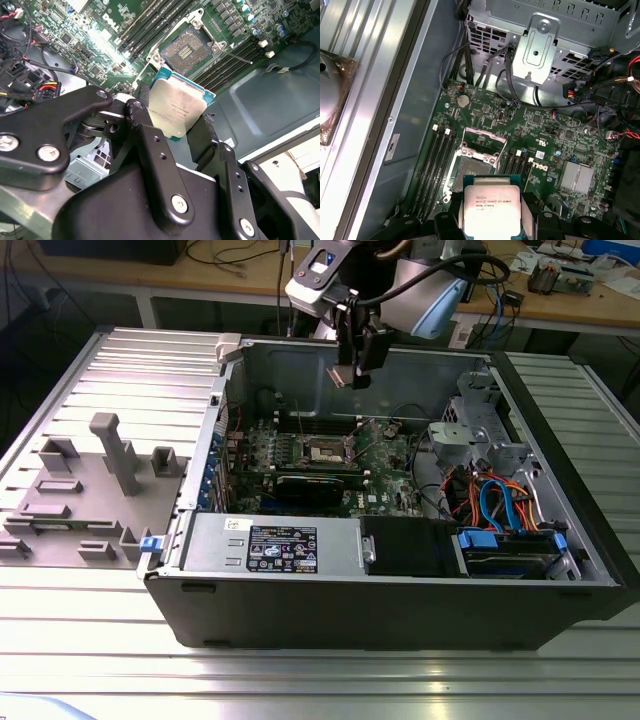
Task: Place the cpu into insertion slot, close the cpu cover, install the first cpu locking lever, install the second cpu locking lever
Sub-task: 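Place the cpu into insertion slot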
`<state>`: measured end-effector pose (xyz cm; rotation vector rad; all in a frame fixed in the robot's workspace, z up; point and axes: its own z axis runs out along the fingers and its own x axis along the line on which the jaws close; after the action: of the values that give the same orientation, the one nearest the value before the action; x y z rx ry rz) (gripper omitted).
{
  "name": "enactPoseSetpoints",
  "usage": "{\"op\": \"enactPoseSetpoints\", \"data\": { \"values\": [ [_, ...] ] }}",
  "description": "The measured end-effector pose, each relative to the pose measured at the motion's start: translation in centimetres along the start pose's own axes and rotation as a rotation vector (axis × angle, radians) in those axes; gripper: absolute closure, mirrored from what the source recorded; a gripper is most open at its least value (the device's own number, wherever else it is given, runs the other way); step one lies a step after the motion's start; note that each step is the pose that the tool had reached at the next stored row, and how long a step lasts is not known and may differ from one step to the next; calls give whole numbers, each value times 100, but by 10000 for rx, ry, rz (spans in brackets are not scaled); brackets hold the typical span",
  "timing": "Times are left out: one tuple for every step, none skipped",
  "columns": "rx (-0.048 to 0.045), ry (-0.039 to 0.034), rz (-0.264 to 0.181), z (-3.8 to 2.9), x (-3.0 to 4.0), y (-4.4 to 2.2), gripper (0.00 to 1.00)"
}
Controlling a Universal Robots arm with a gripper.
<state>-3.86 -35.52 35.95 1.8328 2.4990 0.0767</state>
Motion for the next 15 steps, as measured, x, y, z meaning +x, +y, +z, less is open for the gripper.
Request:
{"op": "enactPoseSetpoints", "data": {
  "values": [
    [1, -1, 3, 0, 0, 0, 46],
    [1, -3, 30, 0, 0, 0, 46],
    [0, -3, 53, 0, 0, 0, 46],
    [1, -4, 53, 0, 0, 0, 46],
    [0, -4, 53, 0, 0, 0, 46],
    [1, -4, 53, 0, 0, 0, 46],
    [1, -4, 53, 0, 0, 0, 46],
    [1, -4, 54, 0, 0, 0, 46],
    [1, -4, 54, 0, 0, 0, 46],
    [1, -4, 55, 0, 0, 0, 46],
    [0, -4, 56, 0, 0, 0, 46],
    [1, -4, 59, 0, 0, 0, 46],
    [1, -5, 64, 0, 0, 0, 46],
    [1, -6, 78, 0, 0, 0, 46],
    [1, -7, 120, 0, 0, 0, 46]
  ]
}}
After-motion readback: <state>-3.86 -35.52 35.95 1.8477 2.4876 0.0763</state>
